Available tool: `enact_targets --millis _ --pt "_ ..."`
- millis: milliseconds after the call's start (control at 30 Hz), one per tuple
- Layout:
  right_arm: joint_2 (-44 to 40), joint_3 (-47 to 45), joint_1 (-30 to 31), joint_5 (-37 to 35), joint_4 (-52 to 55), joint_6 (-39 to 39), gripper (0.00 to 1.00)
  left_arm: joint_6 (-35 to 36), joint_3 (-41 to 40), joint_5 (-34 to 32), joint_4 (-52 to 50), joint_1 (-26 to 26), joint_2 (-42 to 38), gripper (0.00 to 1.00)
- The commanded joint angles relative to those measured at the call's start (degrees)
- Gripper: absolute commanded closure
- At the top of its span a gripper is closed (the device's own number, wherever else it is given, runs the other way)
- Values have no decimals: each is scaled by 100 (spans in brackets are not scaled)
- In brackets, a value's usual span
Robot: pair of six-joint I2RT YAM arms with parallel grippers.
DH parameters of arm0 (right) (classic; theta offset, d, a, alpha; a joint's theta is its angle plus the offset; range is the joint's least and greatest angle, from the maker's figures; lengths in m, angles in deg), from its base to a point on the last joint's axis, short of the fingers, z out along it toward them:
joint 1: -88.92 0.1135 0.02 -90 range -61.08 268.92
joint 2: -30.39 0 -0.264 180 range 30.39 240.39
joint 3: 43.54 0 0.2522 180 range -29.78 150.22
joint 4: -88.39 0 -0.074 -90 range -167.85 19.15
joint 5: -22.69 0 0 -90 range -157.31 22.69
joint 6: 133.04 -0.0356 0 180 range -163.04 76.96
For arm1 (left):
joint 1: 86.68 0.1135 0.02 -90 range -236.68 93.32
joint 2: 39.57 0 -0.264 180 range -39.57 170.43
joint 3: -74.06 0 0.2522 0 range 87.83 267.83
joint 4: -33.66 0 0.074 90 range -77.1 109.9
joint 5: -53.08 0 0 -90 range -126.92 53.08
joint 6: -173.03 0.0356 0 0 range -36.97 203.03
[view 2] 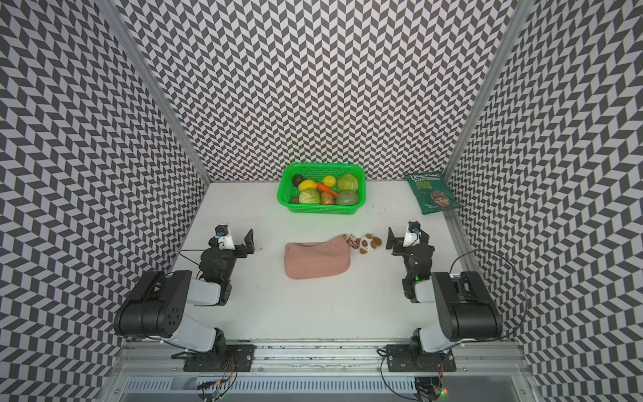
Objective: Remove the decoration from the bag
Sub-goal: Move the bag to the center of the board.
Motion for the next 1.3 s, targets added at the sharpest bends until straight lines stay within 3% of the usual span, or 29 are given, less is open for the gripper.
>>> enact_targets --millis 0,767,833,1000,1100,1267 --pt "67 85 37 26 -314 13 0 -14 107 -36 158 -10 27 0" --pt "47 81 37 -22 -371 -52 0 -54 129 -12 176 32 -12 0" --pt "-179 132 33 -305 -314 -170 0 -99 420 -138 -467 21 -283 0" --pt "-932 1016 30 -472 1918 -452 0 -624 1628 -434 -3006 -11 -871 0" --pt "-1021 1431 29 -743 2675 -1666 0 -1232 2312 -261 -4152 -39 -998 0" --pt "-1031 2134 -41 65 4164 -2401 0 -2031 3468 541 -6020 -59 -1032 0"
